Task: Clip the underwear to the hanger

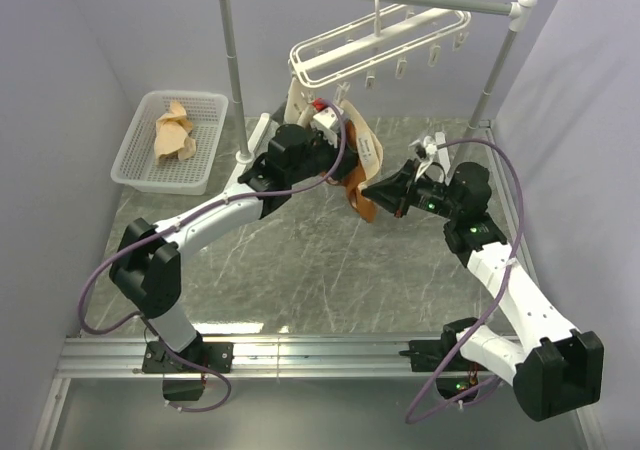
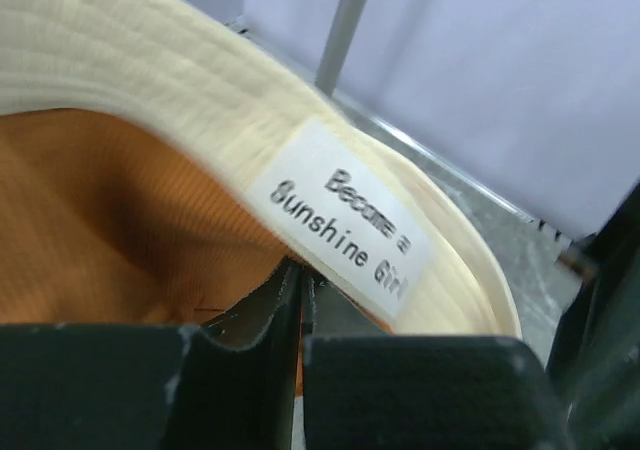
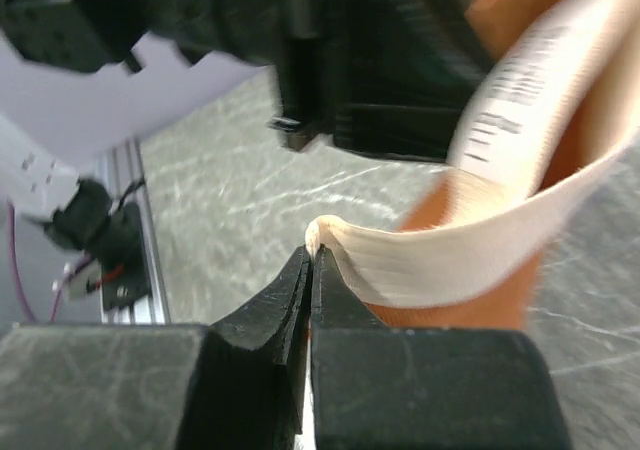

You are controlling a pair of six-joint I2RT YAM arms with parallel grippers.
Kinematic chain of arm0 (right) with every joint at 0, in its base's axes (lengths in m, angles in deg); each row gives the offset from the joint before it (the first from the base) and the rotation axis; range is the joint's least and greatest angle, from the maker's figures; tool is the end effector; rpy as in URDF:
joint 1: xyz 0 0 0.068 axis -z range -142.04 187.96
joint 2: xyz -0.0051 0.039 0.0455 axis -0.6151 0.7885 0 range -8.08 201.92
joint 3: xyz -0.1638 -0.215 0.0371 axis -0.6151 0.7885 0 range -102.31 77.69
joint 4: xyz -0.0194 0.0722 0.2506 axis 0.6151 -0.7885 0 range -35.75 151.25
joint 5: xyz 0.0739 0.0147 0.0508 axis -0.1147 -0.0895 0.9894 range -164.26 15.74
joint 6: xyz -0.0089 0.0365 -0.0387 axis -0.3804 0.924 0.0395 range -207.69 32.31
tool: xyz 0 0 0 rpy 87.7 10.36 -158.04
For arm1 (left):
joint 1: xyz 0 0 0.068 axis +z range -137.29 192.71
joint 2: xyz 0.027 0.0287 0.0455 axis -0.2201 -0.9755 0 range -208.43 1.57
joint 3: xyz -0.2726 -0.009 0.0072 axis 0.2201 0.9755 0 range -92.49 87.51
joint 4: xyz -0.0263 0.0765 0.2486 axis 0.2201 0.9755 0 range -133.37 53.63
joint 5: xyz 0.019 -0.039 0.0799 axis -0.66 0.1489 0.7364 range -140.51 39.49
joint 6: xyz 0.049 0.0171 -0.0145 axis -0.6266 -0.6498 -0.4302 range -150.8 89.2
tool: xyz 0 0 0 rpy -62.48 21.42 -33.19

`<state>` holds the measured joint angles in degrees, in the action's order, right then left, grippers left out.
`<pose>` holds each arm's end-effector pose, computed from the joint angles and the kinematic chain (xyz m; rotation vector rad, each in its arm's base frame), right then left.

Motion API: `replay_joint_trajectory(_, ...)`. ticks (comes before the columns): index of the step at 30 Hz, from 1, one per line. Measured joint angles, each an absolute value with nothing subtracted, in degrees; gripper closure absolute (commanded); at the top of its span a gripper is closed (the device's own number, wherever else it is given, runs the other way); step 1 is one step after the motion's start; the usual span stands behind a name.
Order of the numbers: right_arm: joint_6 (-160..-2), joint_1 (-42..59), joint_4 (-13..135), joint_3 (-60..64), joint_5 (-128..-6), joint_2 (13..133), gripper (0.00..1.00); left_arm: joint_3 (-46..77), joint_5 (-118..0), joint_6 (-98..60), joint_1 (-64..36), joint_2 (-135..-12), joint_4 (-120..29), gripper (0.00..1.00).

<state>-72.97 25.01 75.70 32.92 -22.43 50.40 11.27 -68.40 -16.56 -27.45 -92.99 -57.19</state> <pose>0.2180 0.0790 0.3400 -0.7135 1.5079 1.0687 0.2987 -0.2662 0.3482 0.6301 1.6212 -0.9682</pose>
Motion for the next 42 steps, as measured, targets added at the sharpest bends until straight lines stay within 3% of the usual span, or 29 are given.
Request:
replay_joint_trajectory(12, -84.69, 16.61, 68.56, 32.65, -22.93, 50.97, 1.00, 9.37, -66.70, -11.29, -28.65, -96.79, -60.65, 0.92)
replay_joint_trajectory(22, -87.64, 15.13, 67.29, 32.00, -33.99, 58.05, 1.00, 9.37, -70.13, -10.09, -28.50, -96.79, -63.47, 0.89)
replay_joint_trajectory(25, -87.59, 14.67, 68.08, 32.04, -36.48, 58.42, 1.00, 9.47, -70.55, -10.13, -28.08, -96.62, -63.20, 0.86)
replay_joint_trajectory(32, -86.61, 14.67, 70.81, 32.04, -39.82, 60.95, 1.00, 13.36, -74.00, -10.62, -24.04, -90.08, -60.84, 0.59)
replay_joint_trajectory(36, -85.63, 14.67, 71.79, 31.93, -40.44, 63.71, 1.00, 16.21, -78.31, -12.65, -21.55, -83.31, -58.81, 0.52)
replay_joint_trajectory(39, -84.75, 14.67, 72.25, 31.63, -40.09, 65.63, 0.93, 17.45, -81.32, -15.34, -21.15, -78.59, -56.84, 0.50)
replay_joint_trajectory(42, -83.57, 14.67, 72.93, 29.92, -38.14, 67.97, 0.79, 18.22, -83.07, -17.61, -20.76, -75.55, -55.14, 0.49)
